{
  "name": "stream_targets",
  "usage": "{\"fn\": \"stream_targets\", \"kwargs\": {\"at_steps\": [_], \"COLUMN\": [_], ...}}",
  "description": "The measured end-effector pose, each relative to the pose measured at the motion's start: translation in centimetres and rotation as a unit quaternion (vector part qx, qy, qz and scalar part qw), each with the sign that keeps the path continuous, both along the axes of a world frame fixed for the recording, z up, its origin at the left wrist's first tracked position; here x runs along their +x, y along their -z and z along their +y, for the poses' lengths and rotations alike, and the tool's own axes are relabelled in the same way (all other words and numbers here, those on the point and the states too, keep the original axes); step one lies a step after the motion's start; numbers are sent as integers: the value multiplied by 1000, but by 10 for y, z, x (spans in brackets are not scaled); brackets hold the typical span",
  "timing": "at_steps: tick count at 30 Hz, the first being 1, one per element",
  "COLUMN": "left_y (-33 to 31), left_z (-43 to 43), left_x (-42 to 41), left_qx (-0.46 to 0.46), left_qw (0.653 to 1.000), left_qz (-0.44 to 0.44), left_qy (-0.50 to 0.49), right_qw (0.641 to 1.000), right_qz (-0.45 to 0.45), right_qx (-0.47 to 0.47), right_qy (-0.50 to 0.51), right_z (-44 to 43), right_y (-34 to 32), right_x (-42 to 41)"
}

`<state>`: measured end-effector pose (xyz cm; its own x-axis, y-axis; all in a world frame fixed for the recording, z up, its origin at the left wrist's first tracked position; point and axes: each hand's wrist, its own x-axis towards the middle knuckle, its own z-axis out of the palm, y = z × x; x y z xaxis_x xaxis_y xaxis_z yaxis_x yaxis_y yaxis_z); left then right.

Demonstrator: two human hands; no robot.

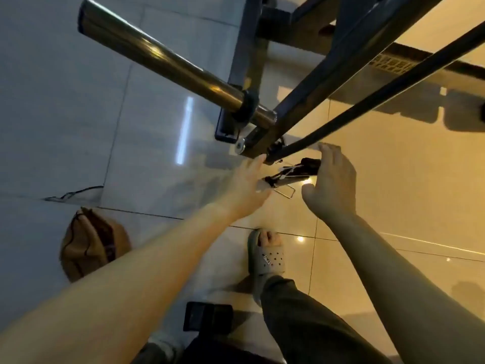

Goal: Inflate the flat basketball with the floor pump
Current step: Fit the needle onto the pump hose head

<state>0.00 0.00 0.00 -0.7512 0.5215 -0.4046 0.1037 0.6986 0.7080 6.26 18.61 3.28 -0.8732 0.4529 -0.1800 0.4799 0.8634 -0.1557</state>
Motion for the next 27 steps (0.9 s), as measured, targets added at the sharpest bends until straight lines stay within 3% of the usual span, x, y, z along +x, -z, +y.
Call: {"fn": "stream_targets", "kwargs": {"at_steps": [6, 9, 16, 22, 27], "left_y": [16, 18, -8, -15, -17], "left_z": [50, 31, -110, -226, -280], "left_x": [-5, -10, -10, 1, 24], "left_qx": [111, 128, 143, 248, 205], "left_qw": [986, 982, 965, 869, 868], "left_qz": [-121, -123, -102, -180, -102], "left_qy": [-19, -62, -197, -389, -441], "right_qw": [993, 981, 911, 847, 798], "right_qz": [-85, -111, -193, -214, -240], "right_qx": [-57, -121, -232, -313, -352], "right_qy": [-64, -102, -281, -371, -426], "right_z": [11, -4, -111, -215, -272], "right_y": [25, 19, -3, -17, -13], "right_x": [-18, -27, -66, -98, -104]}}
